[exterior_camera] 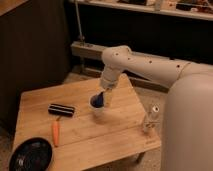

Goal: Place the pepper in the ceramic bowl

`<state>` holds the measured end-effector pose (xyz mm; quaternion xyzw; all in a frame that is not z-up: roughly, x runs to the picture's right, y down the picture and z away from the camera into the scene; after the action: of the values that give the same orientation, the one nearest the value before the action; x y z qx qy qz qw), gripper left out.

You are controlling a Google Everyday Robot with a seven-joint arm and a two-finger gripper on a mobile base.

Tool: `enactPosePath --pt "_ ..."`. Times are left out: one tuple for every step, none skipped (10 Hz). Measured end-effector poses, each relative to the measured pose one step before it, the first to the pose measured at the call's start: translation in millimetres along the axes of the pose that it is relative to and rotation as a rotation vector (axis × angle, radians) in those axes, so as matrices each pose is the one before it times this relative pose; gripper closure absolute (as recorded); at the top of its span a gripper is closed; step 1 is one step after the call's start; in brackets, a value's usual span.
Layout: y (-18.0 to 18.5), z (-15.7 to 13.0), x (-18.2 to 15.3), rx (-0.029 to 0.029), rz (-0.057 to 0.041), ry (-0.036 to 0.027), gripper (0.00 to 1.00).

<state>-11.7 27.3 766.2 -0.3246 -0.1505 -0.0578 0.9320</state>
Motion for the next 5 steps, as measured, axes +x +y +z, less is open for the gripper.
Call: enactPosePath --pt "1.30 -7.60 -12.94 0.02074 -0.05829 0.00189 0.20" --pt "1.08 -9.90 -22.35 0.01469 -0.06542 -0.00023 0.20" --pt "0.82 -8.45 -20.73 0.01051 -0.05399 0.00270 0.20" --pt "2.52 -12.50 -41.79 0.01528 -0.09829 0.00502 0.20" --pt "-0.05 -6.17 -26.24 0.00616 -0.06130 0.00347 0.20"
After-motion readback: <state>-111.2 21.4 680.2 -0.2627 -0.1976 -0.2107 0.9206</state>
